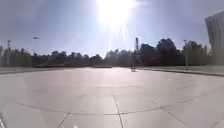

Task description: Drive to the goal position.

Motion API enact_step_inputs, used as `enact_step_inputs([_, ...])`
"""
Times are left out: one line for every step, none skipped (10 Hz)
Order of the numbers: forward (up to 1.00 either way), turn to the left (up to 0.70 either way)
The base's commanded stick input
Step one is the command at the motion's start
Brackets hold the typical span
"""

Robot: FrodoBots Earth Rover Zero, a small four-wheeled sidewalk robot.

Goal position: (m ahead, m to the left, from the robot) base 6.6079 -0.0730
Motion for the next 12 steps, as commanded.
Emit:
enact_step_inputs([0.70,-0.01])
enact_step_inputs([0.70,-0.01])
enact_step_inputs([0.70,-0.01])
enact_step_inputs([0.70,-0.01])
enact_step_inputs([0.70,-0.01])
enact_step_inputs([0.70,-0.01])
enact_step_inputs([0.70,-0.01])
enact_step_inputs([0.70,-0.01])
enact_step_inputs([0.70,-0.01])
enact_step_inputs([0.70,-0.01])
enact_step_inputs([0.70,-0.01])
enact_step_inputs([0.70,-0.01])
